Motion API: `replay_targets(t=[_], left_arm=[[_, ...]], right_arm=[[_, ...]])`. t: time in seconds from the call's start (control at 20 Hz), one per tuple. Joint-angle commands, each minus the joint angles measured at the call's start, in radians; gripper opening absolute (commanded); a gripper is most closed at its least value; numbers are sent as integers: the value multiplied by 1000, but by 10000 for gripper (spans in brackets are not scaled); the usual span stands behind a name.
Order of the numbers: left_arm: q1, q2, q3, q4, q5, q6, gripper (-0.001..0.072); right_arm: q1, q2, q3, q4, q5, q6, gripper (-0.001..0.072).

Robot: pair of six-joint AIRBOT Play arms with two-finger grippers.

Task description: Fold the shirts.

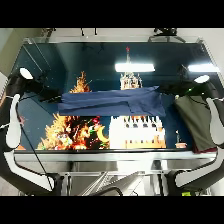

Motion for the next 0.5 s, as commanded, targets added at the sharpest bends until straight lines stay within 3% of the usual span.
replay_targets(t=[0.0, 0.15, 0.2, 0.25, 0.3, 0.35, 0.4, 0.45], left_arm=[[-6, -114, 88, -14, -14, -25, 11], [-14, -140, 123, -8, 11, -23, 12], [-14, -140, 132, -8, 22, -24, 13], [-14, -140, 149, -8, 17, -25, 15], [-14, -140, 176, -4, -3, -24, 127], [-11, -140, 208, 4, -31, -24, 599], [-6, -140, 245, 6, -61, -34, 681], [2, -140, 286, 6, -94, -35, 681]], right_arm=[[7, -75, 24, -5, -9, -30, 18], [11, -94, 24, -16, -8, -43, 23], [9, -93, 25, -20, -8, -44, 102], [4, -88, 32, -39, -5, -43, 260], [-6, -75, 47, -90, 0, -35, 408], [-18, -60, 66, -166, 2, 5, 535], [-34, -48, 81, -238, 4, 70, 645], [-55, -42, 85, -277, 18, 124, 648]])
